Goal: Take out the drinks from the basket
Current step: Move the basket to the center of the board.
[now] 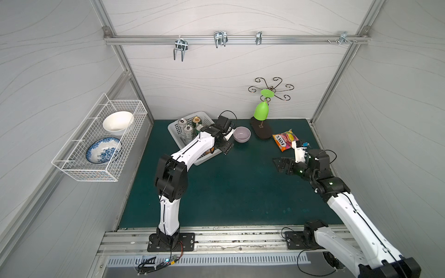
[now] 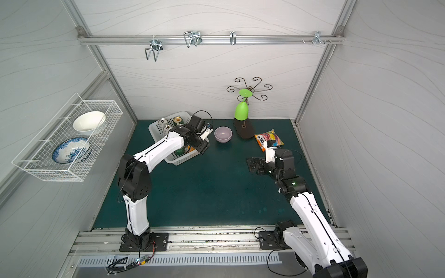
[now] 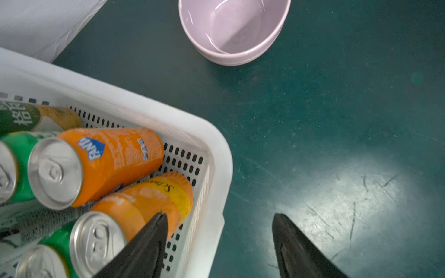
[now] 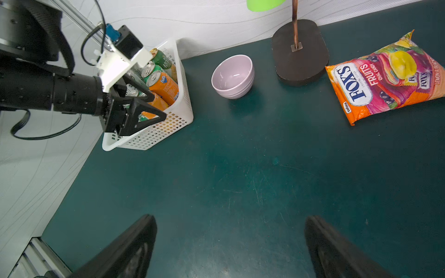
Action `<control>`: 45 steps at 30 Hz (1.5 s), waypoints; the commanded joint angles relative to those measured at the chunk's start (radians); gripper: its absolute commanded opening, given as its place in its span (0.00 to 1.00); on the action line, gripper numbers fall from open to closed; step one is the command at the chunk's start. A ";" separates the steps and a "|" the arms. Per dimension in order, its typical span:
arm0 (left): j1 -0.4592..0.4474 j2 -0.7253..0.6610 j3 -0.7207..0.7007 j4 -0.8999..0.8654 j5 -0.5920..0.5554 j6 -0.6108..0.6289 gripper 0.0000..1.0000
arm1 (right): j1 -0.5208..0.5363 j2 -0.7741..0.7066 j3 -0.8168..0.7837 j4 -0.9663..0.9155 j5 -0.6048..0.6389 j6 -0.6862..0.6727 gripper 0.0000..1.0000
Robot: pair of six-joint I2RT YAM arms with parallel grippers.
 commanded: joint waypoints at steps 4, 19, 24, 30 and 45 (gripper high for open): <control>0.010 0.100 0.121 -0.067 0.010 0.040 0.71 | 0.004 -0.023 0.000 -0.026 0.032 -0.031 0.99; 0.023 0.154 0.084 -0.005 0.037 0.073 0.50 | 0.005 -0.010 -0.011 -0.029 0.035 -0.048 0.99; 0.023 0.120 0.031 0.040 0.040 0.073 0.41 | 0.004 -0.019 -0.024 -0.031 0.044 -0.051 0.99; 0.014 0.065 -0.042 0.075 0.031 0.087 0.26 | 0.005 -0.026 -0.027 -0.033 0.044 -0.055 0.99; -0.072 -0.107 -0.207 0.145 0.047 0.073 0.14 | 0.003 -0.076 -0.039 -0.071 0.053 -0.057 0.99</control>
